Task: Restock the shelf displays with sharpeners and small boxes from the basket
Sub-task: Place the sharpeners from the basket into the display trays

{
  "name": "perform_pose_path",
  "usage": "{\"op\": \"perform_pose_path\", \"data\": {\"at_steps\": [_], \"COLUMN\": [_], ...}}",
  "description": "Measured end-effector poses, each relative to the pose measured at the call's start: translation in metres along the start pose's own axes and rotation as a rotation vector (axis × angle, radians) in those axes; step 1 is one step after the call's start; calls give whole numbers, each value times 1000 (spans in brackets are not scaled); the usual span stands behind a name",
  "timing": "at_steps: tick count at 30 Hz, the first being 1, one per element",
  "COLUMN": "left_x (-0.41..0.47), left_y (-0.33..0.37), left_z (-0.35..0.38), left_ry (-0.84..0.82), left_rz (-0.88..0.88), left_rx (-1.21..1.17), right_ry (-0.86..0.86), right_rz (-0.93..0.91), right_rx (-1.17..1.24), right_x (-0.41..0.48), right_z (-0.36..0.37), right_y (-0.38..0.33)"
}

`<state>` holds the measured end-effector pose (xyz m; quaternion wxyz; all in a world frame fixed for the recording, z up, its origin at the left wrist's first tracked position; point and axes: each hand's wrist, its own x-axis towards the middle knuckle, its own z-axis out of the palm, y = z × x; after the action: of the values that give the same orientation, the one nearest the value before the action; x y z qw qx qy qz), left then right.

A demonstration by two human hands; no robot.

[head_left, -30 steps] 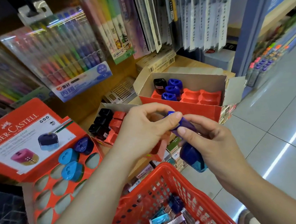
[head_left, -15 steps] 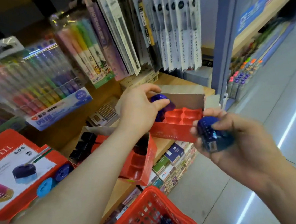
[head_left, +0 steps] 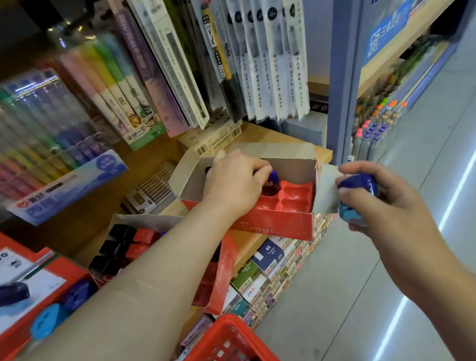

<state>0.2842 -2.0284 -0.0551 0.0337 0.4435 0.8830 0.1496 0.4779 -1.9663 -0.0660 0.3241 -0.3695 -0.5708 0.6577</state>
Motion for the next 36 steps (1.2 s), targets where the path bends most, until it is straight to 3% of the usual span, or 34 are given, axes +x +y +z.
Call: {"op": "perform_pose_path", "data": {"at_steps": [5, 8, 15, 19, 22, 28, 36], "left_x": [-12, -20, -19, -25, -34, -78, -143], "left_y": [-19, -25, -26, -31, -30, -8, 24], "left_z": [-24, -31, -32, -35, -42, -52, -34], "left_ry": [113, -51, -49, -86, 22, 187, -13], "left_rz": [-129, -180, -203, -172, -185, -176, -182], "left_rx": [-5, 123, 114, 90, 26, -268, -1032], "right_ry": [-72, -92, -171, -88, -21, 64, -396], "right_rz": [76, 70, 64, 29, -17, -178, 24], "right_rx": [-43, -37, -29, 27, 66, -28, 315], "right_x": [-1, -5, -19, -20, -19, -26, -34], "right_z": [5, 8, 20, 20, 17, 18, 29], "right_y": [24, 26, 27, 25, 15, 1, 2]}}
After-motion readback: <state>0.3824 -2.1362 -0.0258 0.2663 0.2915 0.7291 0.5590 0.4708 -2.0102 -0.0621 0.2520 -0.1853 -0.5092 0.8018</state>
